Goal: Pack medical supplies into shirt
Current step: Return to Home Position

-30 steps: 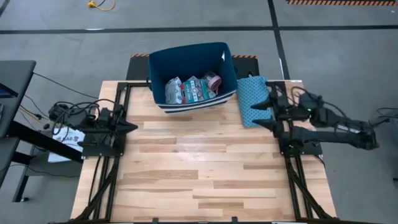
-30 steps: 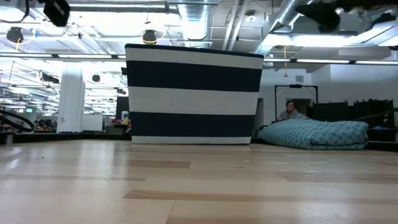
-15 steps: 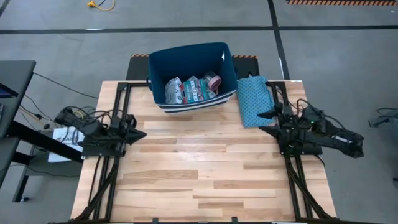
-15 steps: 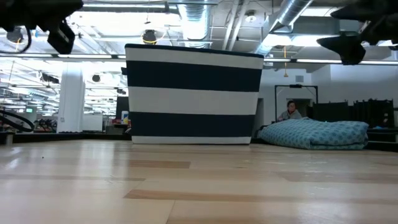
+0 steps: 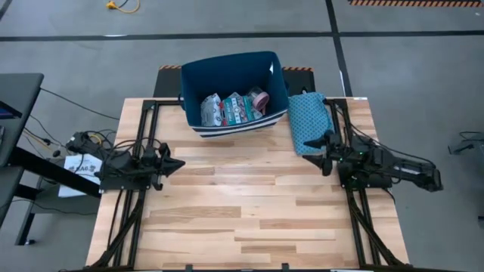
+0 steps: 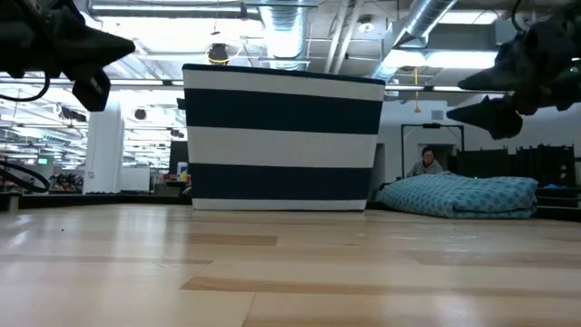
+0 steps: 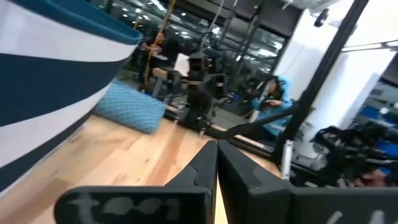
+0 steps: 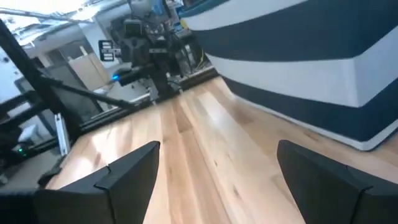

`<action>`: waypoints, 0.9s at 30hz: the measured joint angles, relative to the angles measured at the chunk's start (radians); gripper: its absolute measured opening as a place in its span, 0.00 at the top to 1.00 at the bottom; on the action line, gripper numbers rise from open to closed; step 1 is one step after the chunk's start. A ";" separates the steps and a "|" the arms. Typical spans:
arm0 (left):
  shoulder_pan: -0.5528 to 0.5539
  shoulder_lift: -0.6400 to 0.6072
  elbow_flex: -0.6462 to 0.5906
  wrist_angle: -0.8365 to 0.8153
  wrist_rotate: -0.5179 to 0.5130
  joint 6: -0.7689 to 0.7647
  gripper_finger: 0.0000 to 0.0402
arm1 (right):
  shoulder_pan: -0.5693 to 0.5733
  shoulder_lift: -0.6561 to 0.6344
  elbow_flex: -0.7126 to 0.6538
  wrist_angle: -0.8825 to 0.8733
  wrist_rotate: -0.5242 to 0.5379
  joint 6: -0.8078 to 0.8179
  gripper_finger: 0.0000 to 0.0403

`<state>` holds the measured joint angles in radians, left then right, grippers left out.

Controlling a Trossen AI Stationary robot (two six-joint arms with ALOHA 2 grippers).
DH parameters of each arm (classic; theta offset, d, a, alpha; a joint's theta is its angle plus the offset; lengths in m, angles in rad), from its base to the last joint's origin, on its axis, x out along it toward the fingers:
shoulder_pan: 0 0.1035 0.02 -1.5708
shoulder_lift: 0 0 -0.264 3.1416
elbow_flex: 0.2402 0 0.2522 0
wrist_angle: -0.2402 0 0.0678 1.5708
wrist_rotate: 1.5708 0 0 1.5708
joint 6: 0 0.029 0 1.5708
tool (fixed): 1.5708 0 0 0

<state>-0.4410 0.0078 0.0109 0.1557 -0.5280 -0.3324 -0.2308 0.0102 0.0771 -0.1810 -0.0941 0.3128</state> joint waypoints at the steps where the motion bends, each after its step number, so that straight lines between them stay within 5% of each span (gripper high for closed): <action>1: 0.002 0.000 0.000 -0.011 -0.008 0.000 1.00 | 0.001 0.010 -0.002 0.007 0.008 -0.009 0.21; 11: 0.010 -0.002 -0.002 -0.058 -0.031 -0.026 1.00 | 0.006 0.011 -0.002 -0.004 0.044 -0.031 0.21; 20: 0.010 -0.002 -0.003 -0.060 -0.200 -0.062 1.00 | 0.008 0.011 -0.002 -0.004 0.044 -0.017 0.21; 27: 0.010 -0.002 -0.003 -0.060 -0.192 -0.059 1.00 | 0.008 0.011 -0.002 -0.004 0.044 -0.017 0.21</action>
<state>-0.4311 0.0063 0.0074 0.0956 -0.7197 -0.3916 -0.2226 0.0208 0.0753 -0.1852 -0.0505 0.2958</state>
